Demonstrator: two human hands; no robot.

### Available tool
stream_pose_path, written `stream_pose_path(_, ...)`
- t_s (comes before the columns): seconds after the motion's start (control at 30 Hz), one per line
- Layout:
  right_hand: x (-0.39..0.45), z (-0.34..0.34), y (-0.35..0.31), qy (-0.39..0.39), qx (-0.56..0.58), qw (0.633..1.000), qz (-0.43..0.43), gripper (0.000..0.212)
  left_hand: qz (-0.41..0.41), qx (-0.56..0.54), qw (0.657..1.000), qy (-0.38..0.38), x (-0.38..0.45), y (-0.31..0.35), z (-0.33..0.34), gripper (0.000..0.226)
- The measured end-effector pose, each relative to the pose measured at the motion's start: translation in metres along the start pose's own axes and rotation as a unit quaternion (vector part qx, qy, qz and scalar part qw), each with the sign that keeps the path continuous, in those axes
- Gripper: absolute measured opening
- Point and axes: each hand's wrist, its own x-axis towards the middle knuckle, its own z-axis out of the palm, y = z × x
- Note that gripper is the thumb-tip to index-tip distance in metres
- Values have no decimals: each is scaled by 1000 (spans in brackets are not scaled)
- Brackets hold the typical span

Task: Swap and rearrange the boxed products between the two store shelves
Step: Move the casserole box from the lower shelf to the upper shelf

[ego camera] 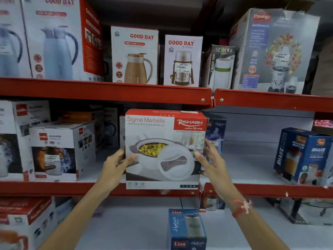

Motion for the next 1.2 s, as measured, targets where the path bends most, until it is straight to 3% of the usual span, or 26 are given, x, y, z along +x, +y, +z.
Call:
stream_pose_path(0.13,23,35,12,-10,24,1000,-2,67,9,17,1000,1,22,-18,-29,43)
stream_pose_path(0.33,39,69,34,-10,29,999,7,50,-9,26,1000,-6,46,-45,-56,45)
stream_pose_path(0.67,32,89,54,14,7,999,36,62,-45,0,999,3,37,-78,-62,55)
stream_pose_path(0.9,31,92,50,6,-17,999,32,63,-47,31,998,4,37,-74,-64,55)
stream_pose_path(1.2,33,89,52,-8,-41,999,23,67,-74,83,994,11,34,-71,-61,71)
